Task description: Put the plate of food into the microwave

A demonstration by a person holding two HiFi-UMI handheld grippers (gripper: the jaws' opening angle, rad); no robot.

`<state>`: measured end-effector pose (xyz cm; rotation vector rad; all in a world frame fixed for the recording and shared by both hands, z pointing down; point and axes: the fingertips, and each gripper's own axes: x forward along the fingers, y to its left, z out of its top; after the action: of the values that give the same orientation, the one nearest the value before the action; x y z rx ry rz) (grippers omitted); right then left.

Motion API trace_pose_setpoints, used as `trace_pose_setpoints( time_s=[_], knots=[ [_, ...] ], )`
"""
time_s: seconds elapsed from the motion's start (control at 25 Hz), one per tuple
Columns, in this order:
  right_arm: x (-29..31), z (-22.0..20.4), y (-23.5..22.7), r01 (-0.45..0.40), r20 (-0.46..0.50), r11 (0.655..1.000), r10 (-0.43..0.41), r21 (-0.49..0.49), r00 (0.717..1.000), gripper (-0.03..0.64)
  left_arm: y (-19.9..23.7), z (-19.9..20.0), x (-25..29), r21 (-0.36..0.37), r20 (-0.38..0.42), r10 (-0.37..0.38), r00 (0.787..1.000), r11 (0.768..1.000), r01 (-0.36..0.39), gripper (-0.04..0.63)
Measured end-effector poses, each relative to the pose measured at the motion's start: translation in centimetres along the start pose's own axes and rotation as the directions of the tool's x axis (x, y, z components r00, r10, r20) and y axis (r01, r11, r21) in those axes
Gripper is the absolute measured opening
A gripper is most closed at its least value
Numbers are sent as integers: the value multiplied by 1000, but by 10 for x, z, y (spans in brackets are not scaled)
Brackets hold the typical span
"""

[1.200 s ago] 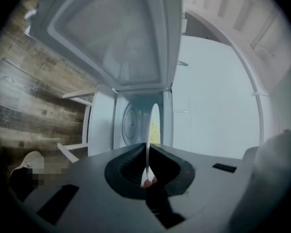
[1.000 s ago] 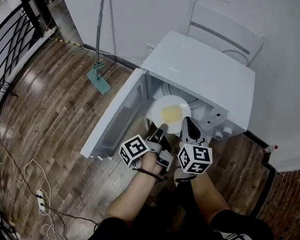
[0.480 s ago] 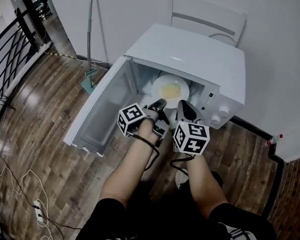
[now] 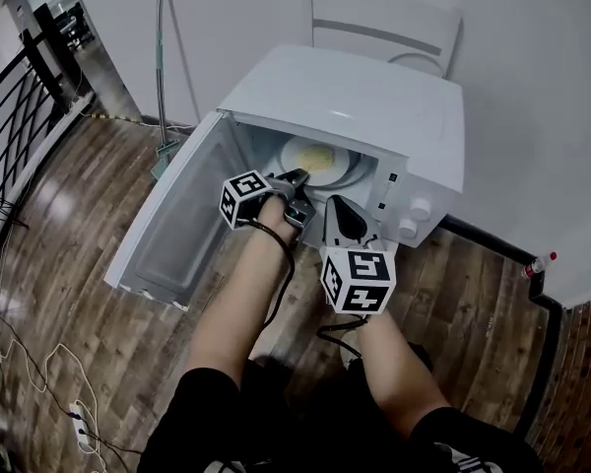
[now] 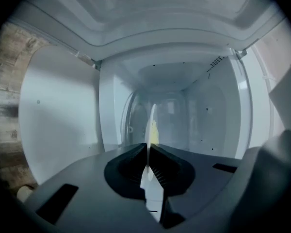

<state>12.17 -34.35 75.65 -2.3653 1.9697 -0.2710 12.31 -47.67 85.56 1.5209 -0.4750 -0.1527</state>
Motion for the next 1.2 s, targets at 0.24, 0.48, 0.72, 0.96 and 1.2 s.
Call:
trace_pose_setpoints(
  time_s=[0.24,0.48,0.72,0.96,1.2],
  knots=[
    [-4,6,-5,-6,6,997,6,77,1000,12,-7,8,24,54,-4,32,999,998,-32,15],
    [-5,12,1,-23,22,998,22,66,1000,14,-18,5,41,136,-36,85,996,987,-80,29],
    [-12,17,-2,-20,36,998,17,58,999,14,-16,10,37,320,-18,190,982,931,-175,48],
    [-18,22,-2,-30,50,997,26,77,998,14,-14,4,36,705,43,329,943,659,-262,99],
    [-18,19,0,-37,45,996,34,78,998,14,-14,7,43,835,127,354,927,466,-292,143]
  ],
)
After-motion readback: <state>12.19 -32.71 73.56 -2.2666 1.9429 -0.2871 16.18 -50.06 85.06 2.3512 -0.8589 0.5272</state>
